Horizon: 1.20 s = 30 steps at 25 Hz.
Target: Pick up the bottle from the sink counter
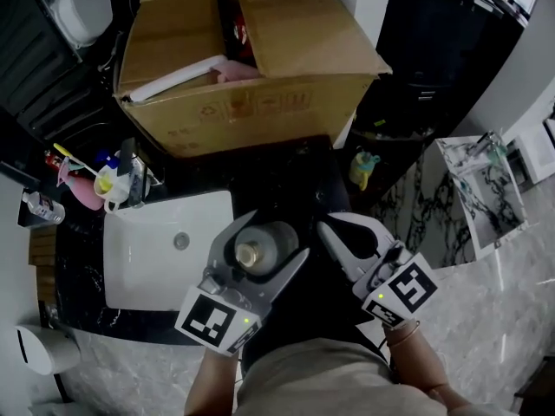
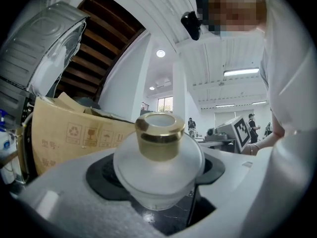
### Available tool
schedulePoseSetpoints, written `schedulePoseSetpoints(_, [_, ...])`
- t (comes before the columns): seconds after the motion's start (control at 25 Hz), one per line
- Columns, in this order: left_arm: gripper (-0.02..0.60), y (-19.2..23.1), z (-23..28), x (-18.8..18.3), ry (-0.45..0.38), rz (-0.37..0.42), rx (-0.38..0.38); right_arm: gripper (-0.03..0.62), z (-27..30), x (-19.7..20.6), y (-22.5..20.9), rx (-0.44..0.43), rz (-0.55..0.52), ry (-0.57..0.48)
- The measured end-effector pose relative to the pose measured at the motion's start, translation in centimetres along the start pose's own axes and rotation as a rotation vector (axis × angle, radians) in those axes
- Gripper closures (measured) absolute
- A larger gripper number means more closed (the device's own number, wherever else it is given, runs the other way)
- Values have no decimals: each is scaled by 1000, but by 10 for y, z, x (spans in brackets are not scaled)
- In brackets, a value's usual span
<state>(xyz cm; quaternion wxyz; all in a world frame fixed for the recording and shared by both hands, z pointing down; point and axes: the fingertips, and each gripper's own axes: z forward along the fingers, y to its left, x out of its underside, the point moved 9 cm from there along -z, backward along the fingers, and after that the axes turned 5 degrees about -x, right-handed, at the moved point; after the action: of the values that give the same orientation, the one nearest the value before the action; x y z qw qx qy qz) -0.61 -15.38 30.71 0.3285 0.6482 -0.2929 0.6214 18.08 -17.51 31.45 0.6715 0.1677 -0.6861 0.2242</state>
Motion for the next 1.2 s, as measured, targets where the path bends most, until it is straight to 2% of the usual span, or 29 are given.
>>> schedulePoseSetpoints(0.2, [238,0,-8,-6,-31,-37,-3,591,2,-8,9,-38,-55,-72])
schedulePoseSetpoints(0.36, [238,-2,-11,-9,-53,-22,0,591,0,-8,13,-49,-70,-88])
schedulePoseSetpoints(0.64, [238,-2,-9,-7,-63,-32,-12,591,-4,-4,12,-33,-86,-81])
schedulePoseSetpoints(1.0, [238,-3,-7,3,-33,-56,-8,591,-3,-1,18,-72,-45,-91])
schedulePoseSetpoints(1.2, [238,-4,-7,4,-32,-49,-8,591,-4,2,20,-62,-66,-48])
